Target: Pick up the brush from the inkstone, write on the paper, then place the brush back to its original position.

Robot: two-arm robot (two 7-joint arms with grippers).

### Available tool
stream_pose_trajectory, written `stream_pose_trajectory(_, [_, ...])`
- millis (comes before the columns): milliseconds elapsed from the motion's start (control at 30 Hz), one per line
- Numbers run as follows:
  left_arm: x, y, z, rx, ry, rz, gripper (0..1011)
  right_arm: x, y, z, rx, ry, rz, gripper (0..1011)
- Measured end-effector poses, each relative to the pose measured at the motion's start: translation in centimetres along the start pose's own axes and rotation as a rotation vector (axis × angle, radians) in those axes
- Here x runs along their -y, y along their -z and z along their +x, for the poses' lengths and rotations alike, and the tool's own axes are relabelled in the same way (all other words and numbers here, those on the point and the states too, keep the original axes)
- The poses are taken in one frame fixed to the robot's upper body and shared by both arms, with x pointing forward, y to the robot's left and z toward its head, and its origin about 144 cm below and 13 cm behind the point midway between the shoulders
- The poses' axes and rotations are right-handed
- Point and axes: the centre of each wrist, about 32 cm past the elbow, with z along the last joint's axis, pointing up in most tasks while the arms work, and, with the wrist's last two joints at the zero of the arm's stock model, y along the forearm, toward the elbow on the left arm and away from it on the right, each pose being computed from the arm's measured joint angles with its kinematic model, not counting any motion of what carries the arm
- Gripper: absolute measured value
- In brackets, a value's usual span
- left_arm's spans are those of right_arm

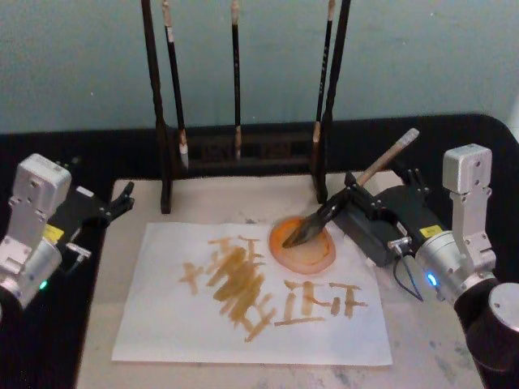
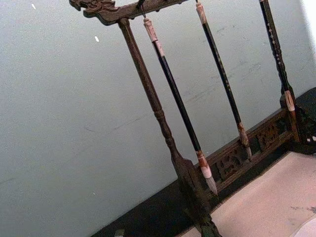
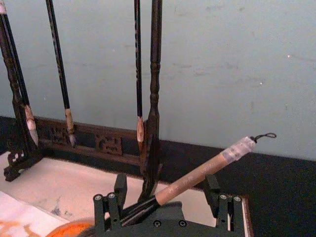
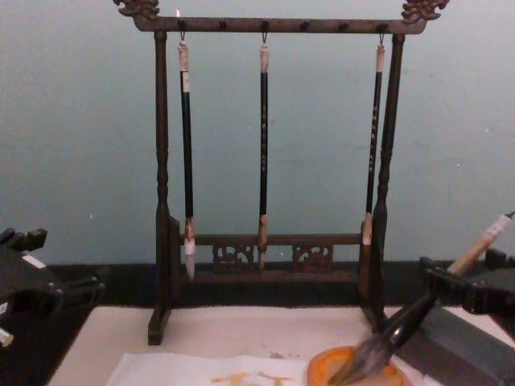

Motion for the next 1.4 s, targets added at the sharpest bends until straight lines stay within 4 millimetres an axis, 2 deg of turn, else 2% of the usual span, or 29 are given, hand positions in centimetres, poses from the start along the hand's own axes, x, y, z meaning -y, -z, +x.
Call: stream_pose_trajectory(1400, [0.0,0.0,0.0,0.0,0.0,0.0,1009,0.05,0.13,0.07,0.0,0.0,-0.013,1000])
